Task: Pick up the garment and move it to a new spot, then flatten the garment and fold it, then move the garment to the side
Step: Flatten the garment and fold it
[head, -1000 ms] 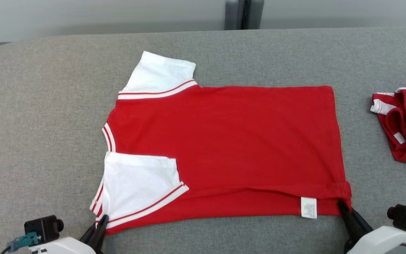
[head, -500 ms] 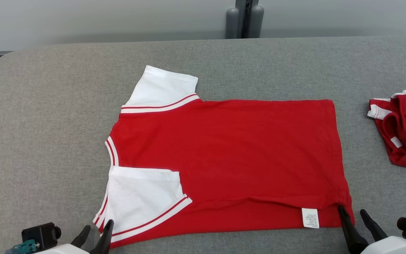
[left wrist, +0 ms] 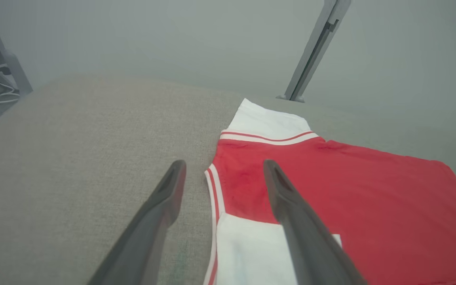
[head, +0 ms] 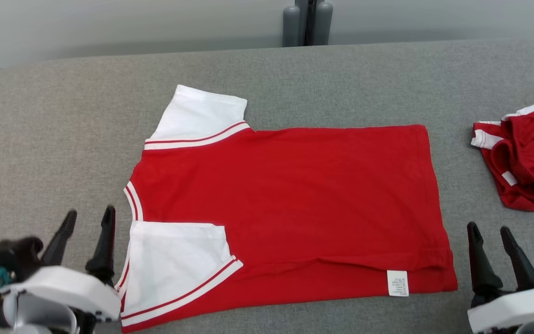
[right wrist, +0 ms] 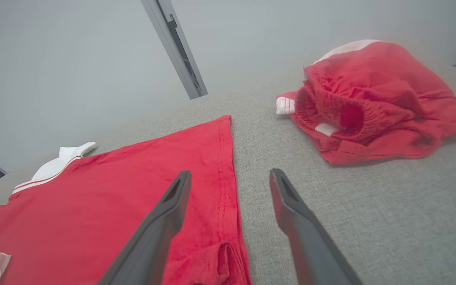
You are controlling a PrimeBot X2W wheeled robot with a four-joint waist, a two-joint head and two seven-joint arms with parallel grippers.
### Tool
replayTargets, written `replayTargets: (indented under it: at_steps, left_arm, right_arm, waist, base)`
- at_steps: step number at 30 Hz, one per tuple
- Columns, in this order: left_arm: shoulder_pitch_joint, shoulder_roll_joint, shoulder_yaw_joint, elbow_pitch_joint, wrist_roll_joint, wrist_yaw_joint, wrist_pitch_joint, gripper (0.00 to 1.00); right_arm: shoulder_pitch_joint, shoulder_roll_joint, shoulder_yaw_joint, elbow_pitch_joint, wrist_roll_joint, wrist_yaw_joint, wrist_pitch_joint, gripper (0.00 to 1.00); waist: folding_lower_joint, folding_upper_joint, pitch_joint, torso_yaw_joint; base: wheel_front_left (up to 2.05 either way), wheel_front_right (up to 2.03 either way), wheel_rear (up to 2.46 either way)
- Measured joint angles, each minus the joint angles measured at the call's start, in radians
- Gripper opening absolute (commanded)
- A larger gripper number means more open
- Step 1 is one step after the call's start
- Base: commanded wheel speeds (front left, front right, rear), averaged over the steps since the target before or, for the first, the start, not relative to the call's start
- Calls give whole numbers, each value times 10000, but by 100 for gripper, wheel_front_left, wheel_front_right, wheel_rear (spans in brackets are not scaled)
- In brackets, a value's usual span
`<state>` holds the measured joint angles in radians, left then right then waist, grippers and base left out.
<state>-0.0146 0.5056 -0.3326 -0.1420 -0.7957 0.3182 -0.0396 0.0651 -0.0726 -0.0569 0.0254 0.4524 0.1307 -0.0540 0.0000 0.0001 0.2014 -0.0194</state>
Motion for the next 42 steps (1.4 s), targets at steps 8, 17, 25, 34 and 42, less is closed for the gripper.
replayTargets:
  at_steps: [8, 17, 25, 34, 42]
  left_arm:
    - [-2825, 489, -566, 326, 631, -658, 1160, 100]
    - [-6626, 454, -1064, 2451, 234, -2418, 2941, 100]
    - [-9046, 121, -1423, 4757, -73, -3756, 3814, 100]
    - [-10608, 299, -1950, 6370, -322, -4410, 4280, 100]
    - [-11236, 802, -2644, 6736, -1183, -4477, 4506, 100]
  right_arm:
    - [-1938, -401, 460, 249, -98, 0, 380, 100]
    - [-4585, -1243, 1296, 1561, 339, 0, 694, 100]
    - [-6225, -1613, 1933, 2527, 779, 0, 635, 100]
    - [-7214, -1603, 2692, 2811, 1285, 0, 355, 100]
    - [-7813, -1670, 3218, 2817, 1595, 0, 378, 100]
  waist:
    - [0, -1, 837, -156]
    - [0, -1, 2372, -305]
    - [0, 0, 3625, -414]
    - [0, -1, 4470, -871]
    - [0, 0, 4913, -1300]
  base:
    - [0, 0, 0]
    - [0, 0, 0]
    - [0, 0, 0]
    - [0, 0, 0]
    - [0, 0, 0]
